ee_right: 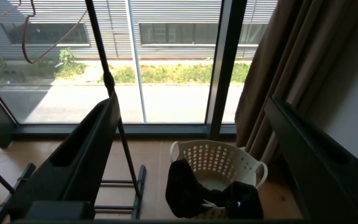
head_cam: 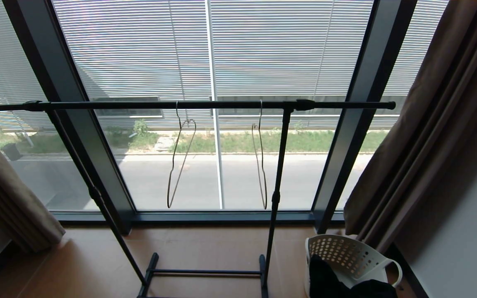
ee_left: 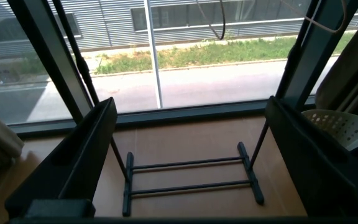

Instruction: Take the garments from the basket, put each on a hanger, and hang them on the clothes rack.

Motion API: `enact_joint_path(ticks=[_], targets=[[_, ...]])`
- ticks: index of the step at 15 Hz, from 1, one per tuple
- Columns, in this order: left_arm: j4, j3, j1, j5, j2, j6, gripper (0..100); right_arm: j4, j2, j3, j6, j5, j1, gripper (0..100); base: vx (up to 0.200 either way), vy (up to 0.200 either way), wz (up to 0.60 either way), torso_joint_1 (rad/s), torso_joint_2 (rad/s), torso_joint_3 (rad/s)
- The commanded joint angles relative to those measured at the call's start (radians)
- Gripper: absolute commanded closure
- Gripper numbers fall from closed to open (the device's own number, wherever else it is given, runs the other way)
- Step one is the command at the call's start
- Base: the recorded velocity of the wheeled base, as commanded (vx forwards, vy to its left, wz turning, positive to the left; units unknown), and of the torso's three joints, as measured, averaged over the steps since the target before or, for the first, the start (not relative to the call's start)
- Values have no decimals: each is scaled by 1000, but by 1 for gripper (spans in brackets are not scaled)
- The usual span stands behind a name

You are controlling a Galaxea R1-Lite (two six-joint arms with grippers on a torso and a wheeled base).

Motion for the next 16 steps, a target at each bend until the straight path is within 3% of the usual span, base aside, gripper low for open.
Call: enact_joint_path(ticks=[1,4,16], targets=[[0,0,0,0,0,0,0,0,2,0,0,0,0,0,0,0,0,0,0,0],[0,0,0,3,0,-3,0,0,2,0,0,0,0,0,0,0,0,-30,58,40],[0,0,0,4,0,-9,0,0,2,0,0,0,0,0,0,0,0,-144,353,200]])
